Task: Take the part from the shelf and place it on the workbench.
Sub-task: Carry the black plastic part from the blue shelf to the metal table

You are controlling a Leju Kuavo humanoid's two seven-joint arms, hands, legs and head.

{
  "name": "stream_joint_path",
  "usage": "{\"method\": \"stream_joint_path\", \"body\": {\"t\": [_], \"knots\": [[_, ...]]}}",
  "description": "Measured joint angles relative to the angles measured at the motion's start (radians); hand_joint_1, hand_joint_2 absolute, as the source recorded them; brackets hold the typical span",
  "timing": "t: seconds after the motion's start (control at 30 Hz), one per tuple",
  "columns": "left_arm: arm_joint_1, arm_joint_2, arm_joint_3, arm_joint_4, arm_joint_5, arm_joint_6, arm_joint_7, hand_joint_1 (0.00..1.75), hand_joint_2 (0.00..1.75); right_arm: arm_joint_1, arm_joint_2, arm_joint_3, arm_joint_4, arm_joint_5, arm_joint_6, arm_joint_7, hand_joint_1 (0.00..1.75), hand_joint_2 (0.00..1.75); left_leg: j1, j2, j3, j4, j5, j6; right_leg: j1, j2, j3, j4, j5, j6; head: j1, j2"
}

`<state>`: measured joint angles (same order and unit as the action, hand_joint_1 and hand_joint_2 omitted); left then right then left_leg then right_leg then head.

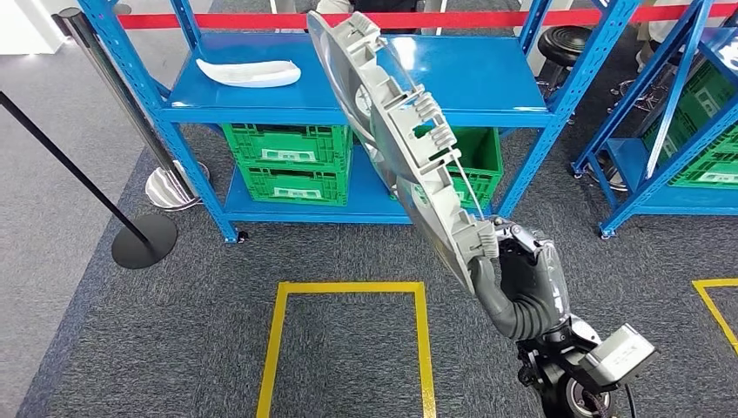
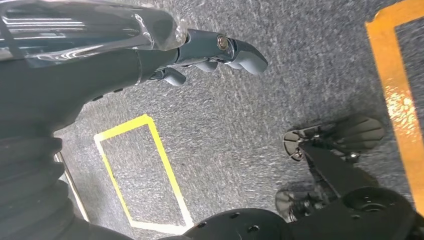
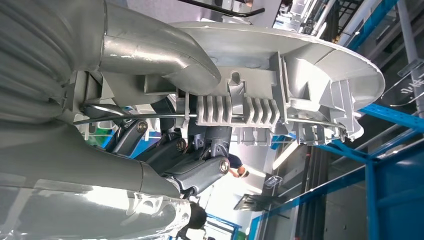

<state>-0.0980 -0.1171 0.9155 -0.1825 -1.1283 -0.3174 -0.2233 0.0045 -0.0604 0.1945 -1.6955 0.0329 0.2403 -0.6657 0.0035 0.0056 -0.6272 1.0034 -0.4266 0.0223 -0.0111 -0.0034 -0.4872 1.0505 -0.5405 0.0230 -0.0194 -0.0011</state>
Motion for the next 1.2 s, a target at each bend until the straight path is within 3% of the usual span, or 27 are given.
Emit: {"method": "stream_joint_path", "body": {"t": [0.07, 0.13, 0.2, 0.27, 0.3, 0.33, 0.37, 0.4, 0.43, 0.47, 0.53, 0.57, 0.6, 0.63, 0.67, 0.73, 0.8, 0.83, 0.87, 0.9, 0.93, 0.97, 1.03, 1.07, 1.13, 1.17, 1.2], "knots": [[-0.001, -0.001, 0.0, 0.0, 0.0, 0.0, 0.003, 0.0, 1.75, 0.007, -0.001, -0.004, -0.004, -0.001, 0.0, -0.002, 1.75, 1.75, -0.001, 0.0, -0.01, 0.001, 0.019, -0.011, 0.005, 0.002, 0.026, -0.055, -0.016, -0.008, -0.001, 0.0], [0.001, 0.0, 0.0, 0.0, -0.001, 0.0, 0.005, 0.0, 1.75, 0.012, -0.002, -0.008, -0.006, -0.002, 0.0, -0.003, 1.75, 1.75, 0.0, -0.001, -0.019, 0.0, 0.023, -0.022, 0.003, 0.001, 0.007, -0.054, -0.001, -0.023, -0.001, 0.0], [0.004, 0.0, 0.0, 0.001, -0.001, 0.0, 0.007, 0.0, 1.75, 0.016, -0.001, -0.009, -0.008, -0.002, 0.0, -0.004, 1.75, 1.75, 0.001, -0.003, -0.035, 0.044, -0.043, -0.034, -0.002, -0.001, -0.02, -0.055, 0.023, -0.037, -0.005, 0.0], [0.005, 0.0, 0.0, 0.001, -0.001, 0.001, 0.008, 0.0, 1.75, 0.019, -0.001, -0.01, -0.009, -0.002, 0.0, -0.004, 1.75, 1.75, 0.002, -0.003, -0.056, 0.158, -0.151, -0.042, -0.002, -0.002, -0.049, -0.054, 0.049, -0.043, -0.008, 0.0], [0.005, 0.001, 0.0, 0.001, -0.001, 0.002, 0.009, 0.0, 1.75, 0.021, -0.001, -0.01, -0.009, -0.002, 0.0, -0.004, 1.75, 1.75, 0.003, -0.003, -0.064, 0.222, -0.183, -0.044, -0.002, -0.002, -0.065, -0.052, 0.062, -0.043, -0.008, 0.0], [0.005, 0.001, 0.0, 0.001, -0.001, 0.002, 0.009, 0.0, 1.75, 0.022, -0.001, -0.011, -0.009, -0.002, 0.0, -0.004, 1.75, 1.75, 0.003, -0.004, -0.064, 0.272, -0.189, -0.044, -0.001, -0.003, -0.081, -0.051, 0.075, -0.043, -0.008, 0.0], [0.005, 0.001, 0.0, 0.001, -0.001, 0.002, 0.009, 0.0, 1.75, 0.024, -0.001, -0.011, -0.009, -0.002, 0.0, -0.004, 1.75, 1.75, 0.003, -0.004, -0.053, 0.293, -0.171, -0.043, -0.001, -0.003, -0.098, -0.048, 0.087, -0.042, -0.008, 0.0], [0.005, 0.001, 0.0, 0.001, -0.001, 0.002, 0.009, 0.0, 1.75, 0.025, -0.001, -0.011, -0.009, -0.002, 0.0, -0.004, 1.75, 1.75, 0.003, -0.004, -0.024, 0.279, -0.138, -0.042, 0.0, -0.004, -0.114, -0.047, 0.098, -0.04, -0.009, 0.0], [0.004, 0.001, 0.0, 0.001, -0.001, 0.002, 0.009, 0.0, 1.75, 0.026, -0.001, -0.011, -0.009, -0.002, 0.001, -0.004, 1.75, 1.75, 0.002, -0.004, 0.023, 0.229, -0.11, -0.039, 0.0, -0.003, -0.128, -0.045, 0.109, -0.038, -0.009, 0.0], [0.003, 0.002, 0.0, 0.001, -0.001, 0.002, 0.009, 0.0, 1.75, 0.027, -0.001, -0.011, -0.01, -0.002, 0.001, -0.004, 1.75, 1.75, 0.001, -0.005, 0.085, 0.149, -0.103, -0.036, 0.002, -0.003, -0.138, -0.044, 0.119, -0.035, -0.009, 0.0], [-0.002, 0.002, 0.0, 0.001, -0.001, 0.002, 0.009, 0.0, 1.75, 0.029, -0.001, -0.013, -0.014, -0.002, 0.001, -0.004, 1.75, 1.75, -0.003, -0.009, 0.196, -0.011, -0.132, -0.028, 0.004, -0.004, -0.146, -0.044, 0.139, -0.025, -0.008, 0.0], [-0.004, 0.002, 0.0, 0.001, -0.001, 0.003, 0.009, 0.0, 1.75, 0.031, -0.001, -0.013, -0.016, -0.002, 0.001, -0.004, 1.75, 1.75, -0.007, -0.01, 0.223, -0.056, -0.147, -0.024, 0.004, -0.006, -0.148, -0.047, 0.15, -0.019, -0.007, 0.0], [-0.004, 0.002, 0.0, 0.001, -0.001, 0.002, 0.008, 0.0, 1.75, 0.034, -0.001, -0.014, -0.018, -0.002, 0.002, -0.005, 1.75, 1.75, -0.008, -0.011, 0.224, -0.075, -0.148, -0.019, 0.003, -0.007, -0.15, -0.053, 0.163, -0.012, -0.007, 0.0], [-0.004, 0.002, 0.0, 0.001, -0.001, 0.001, 0.008, 0.0, 1.75, 0.037, -0.001, -0.016, -0.018, -0.003, 0.002, -0.006, 1.75, 1.75, -0.008, -0.009, 0.213, -0.076, -0.138, -0.012, 0.001, -0.006, -0.154, -0.056, 0.169, -0.007, -0.008, 0.0], [-0.003, 0.002, 0.0, 0.001, -0.002, 0.0, 0.009, 0.0, 1.75, 0.041, -0.001, -0.017, -0.018, -0.003, 0.003, -0.007, 1.75, 1.75, -0.007, -0.006, 0.199, -0.076, -0.125, -0.004, 0.0, -0.005, -0.162, -0.049, 0.154, -0.002, -0.008, 0.0], [-0.003, 0.003, 0.0, 0.001, -0.003, -0.001, 0.009, 0.0, 1.75, 0.049, -0.002, -0.019, -0.018, -0.004, 0.005, -0.009, 1.75, 1.75, -0.003, 0.0, 0.168, -0.078, -0.096, 0.01, -0.001, -0.002, -0.187, 0.024, 0.062, 0.006, -0.006, 0.0], [-0.003, 0.004, 0.0, 0.001, -0.004, -0.001, 0.009, 0.0, 1.75, 0.054, -0.002, -0.021, -0.018, -0.004, 0.006, -0.009, 1.75, 1.75, -0.005, 0.002, 0.137, -0.074, -0.068, 0.015, -0.002, -0.001, -0.211, 0.159, -0.036, 0.012, -0.002, 0.0], [-0.004, 0.004, 0.0, 0.001, -0.005, -0.001, 0.009, 0.0, 1.75, 0.056, -0.002, -0.022, -0.018, -0.004, 0.006, -0.009, 1.75, 1.75, -0.006, 0.003, 0.119, -0.069, -0.056, 0.015, -0.002, -0.001, -0.213, 0.218, -0.049, 0.013, -0.002, 0.0], [-0.004, 0.004, 0.0, 0.001, -0.006, -0.001, 0.009, 0.0, 1.75, 0.058, -0.002, -0.023, -0.019, -0.004, 0.006, -0.009, 1.75, 1.75, -0.006, 0.004, 0.101, -0.062, -0.045, 0.015, -0.001, -0.001, -0.203, 0.249, -0.038, 0.013, -0.002, 0.0], [-0.004, 0.004, 0.0, 0.001, -0.007, -0.001, 0.009, 0.0, 1.75, 0.059, -0.002, -0.024, -0.019, -0.004, 0.006, -0.009, 1.75, 1.75, -0.007, 0.005, 0.08, -0.053, -0.036, 0.014, -0.002, -0.001, -0.177, 0.246, -0.01, 0.012, -0.002, 0.0], [-0.004, 0.004, 0.0, 0.001, -0.008, -0.001, 0.009, 0.0, 1.75, 0.059, -0.002, -0.025, -0.02, -0.004, 0.006, -0.009, 1.75, 1.75, -0.007, 0.005, 0.06, -0.042, -0.029, 0.012, -0.001, -0.001, -0.133, 0.203, 0.017, 0.009, -0.001, 0.0], [-0.004, 0.004, 0.0, 0.001, -0.009, -0.001, 0.009, 0.0, 1.75, 0.059, -0.002, -0.026, -0.023, -0.003, 0.006, -0.009, 1.75, 1.75, -0.008, 0.005, 0.042, -0.031, -0.022, 0.009, -0.001, -0.001, -0.075, 0.13, 0.024, 0.006, -0.001, 0.0], [-0.005, 0.004, -0.001, 0.001, -0.012, -0.002, 0.009, 0.0, 1.75, 0.057, 0.0, -0.026, -0.033, 0.0, 0.004, -0.004, 1.75, 1.75, -0.01, 0.003, 0.017, -0.013, -0.008, 0.0, 0.002, 0.0, 0.025, -0.021, -0.003, -0.001, -0.002, 0.0], [-0.006, 0.005, -0.002, 0.001, -0.014, -0.003, 0.009, 0.0, 1.75, 0.054, 0.002, -0.026, -0.037, 0.003, 0.003, 0.001, 1.75, 1.75, -0.01, 0.003, 0.01, -0.009, 0.001, -0.005, 0.004, 0.001, 0.047, -0.062, -0.02, -0.006, -0.002, 0.0], [-0.008, 0.007, -0.003, 0.001, -0.018, -0.006, 0.009, 0.0, 1.75, 0.041, 0.008, -0.026, -0.044, 0.007, 0.001, 0.02, 1.75, 1.75, -0.008, 0.002, 0.0, -0.008, 0.017, -0.017, 0.006, 0.0, 0.037, -0.074, -0.015, -0.019, -0.002, 0.0], [-0.009, 0.008, -0.003, 0.001, -0.019, -0.007, 0.01, 0.0, 1.75, 0.03, 0.012, -0.026, -0.046, 0.007, 0.001, 0.032, 1.75, 1.75, -0.006, 0.001, -0.007, -0.002, 0.006, -0.024, 0.005, -0.001, 0.025, -0.073, -0.004, -0.028, -0.002, 0.0], [-0.009, 0.008, -0.004, 0.001, -0.02, -0.008, 0.01, 0.0, 1.75, 0.019, 0.016, -0.026, -0.048, 0.006, 0.001, 0.044, 1.75, 1.75, -0.004, -0.001, -0.016, 0.019, -0.025, -0.03, 0.003, -0.003, 0.011, -0.073, 0.01, -0.035, -0.003, 0.0]]}}
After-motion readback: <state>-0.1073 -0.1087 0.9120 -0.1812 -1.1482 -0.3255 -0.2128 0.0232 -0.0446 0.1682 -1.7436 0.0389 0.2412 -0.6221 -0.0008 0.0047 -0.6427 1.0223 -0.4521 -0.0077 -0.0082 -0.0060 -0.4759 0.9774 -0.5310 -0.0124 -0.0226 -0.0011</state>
